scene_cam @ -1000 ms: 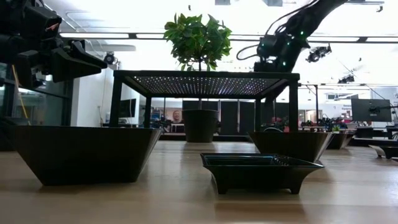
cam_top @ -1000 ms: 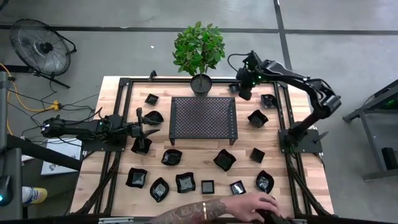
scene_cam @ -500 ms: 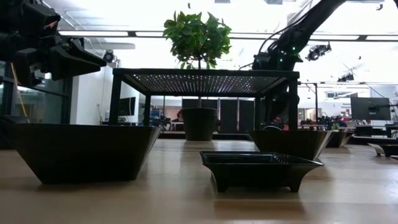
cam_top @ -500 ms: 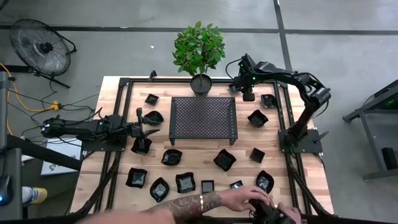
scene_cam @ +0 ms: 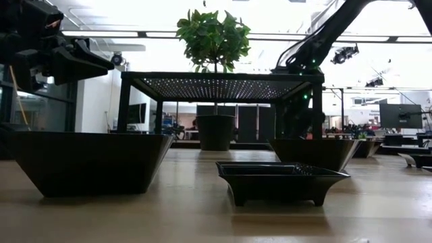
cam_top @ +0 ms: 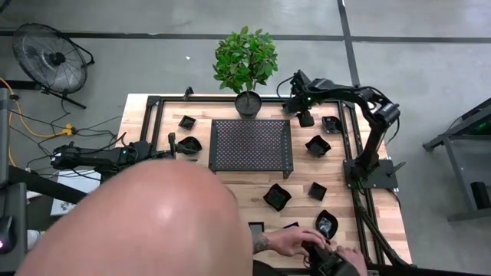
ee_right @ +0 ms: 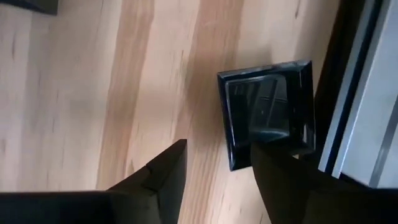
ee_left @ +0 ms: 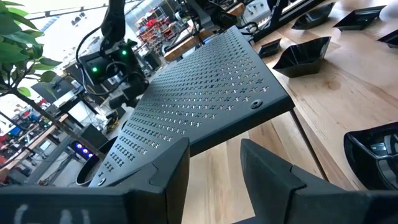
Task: Pick & Place Mini shaped plates
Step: Put the black square plate on the shelf
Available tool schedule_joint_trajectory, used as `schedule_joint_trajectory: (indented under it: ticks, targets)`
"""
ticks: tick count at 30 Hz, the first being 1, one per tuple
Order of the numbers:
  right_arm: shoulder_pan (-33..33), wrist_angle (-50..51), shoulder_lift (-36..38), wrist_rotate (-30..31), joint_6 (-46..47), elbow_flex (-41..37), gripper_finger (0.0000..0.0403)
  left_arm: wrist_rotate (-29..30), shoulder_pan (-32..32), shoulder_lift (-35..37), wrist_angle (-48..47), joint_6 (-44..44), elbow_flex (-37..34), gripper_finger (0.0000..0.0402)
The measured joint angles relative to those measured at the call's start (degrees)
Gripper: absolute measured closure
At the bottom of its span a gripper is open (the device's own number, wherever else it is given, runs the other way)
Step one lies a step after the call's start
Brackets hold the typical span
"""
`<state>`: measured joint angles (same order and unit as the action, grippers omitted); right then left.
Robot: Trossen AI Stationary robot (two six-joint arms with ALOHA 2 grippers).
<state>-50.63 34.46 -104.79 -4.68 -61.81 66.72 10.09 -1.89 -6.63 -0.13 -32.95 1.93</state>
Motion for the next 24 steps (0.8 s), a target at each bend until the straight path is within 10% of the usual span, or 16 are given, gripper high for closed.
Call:
schedule_joint_trajectory:
  ticks: [24]
  targets:
    - [-0.79,-2.49,-3.26,0.06,0.11,0.00,0.0244,0.00,0.00,0.00,0.01,0.01,0.00,0.0261]
